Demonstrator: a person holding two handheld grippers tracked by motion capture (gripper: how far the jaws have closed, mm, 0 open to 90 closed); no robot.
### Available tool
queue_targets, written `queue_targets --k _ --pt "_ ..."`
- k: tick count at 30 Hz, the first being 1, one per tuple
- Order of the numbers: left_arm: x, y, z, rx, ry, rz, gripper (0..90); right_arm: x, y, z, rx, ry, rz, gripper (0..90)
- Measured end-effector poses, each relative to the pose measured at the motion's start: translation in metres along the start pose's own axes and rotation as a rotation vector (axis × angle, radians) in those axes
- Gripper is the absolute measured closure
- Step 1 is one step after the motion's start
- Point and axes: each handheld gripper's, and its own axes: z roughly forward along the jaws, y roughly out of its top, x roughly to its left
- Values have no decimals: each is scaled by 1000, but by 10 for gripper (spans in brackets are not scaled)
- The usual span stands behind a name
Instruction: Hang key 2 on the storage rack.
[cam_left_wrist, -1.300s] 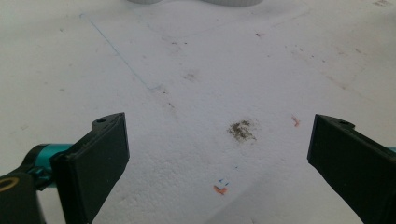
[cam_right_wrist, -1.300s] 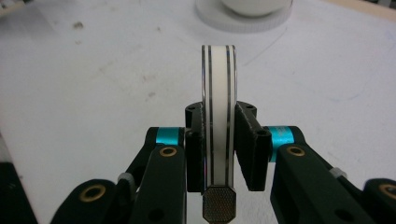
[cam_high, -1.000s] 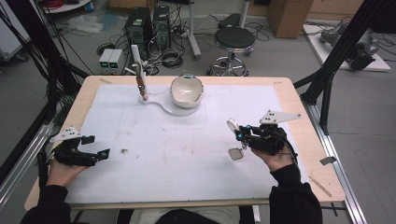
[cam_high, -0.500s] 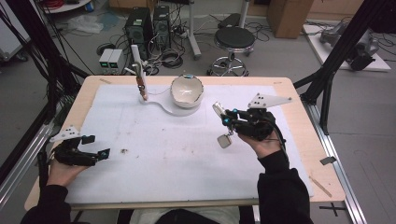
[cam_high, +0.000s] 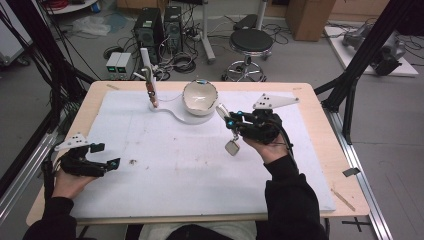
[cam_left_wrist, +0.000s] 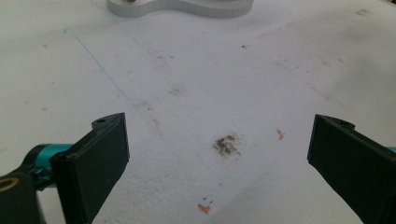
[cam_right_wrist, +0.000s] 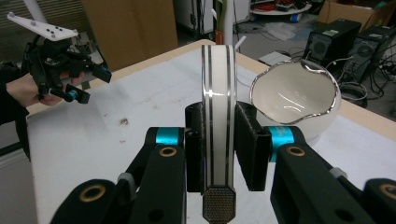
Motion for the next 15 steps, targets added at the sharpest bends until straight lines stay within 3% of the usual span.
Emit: queue_targets --k 7,15 --pt "-3 5 -3 -26 -9 -16 60 6 10 12 0 23 -20 747" --pt "-16 29 -2 -48 -35 38 60 15 15 31 21 50 -50 747"
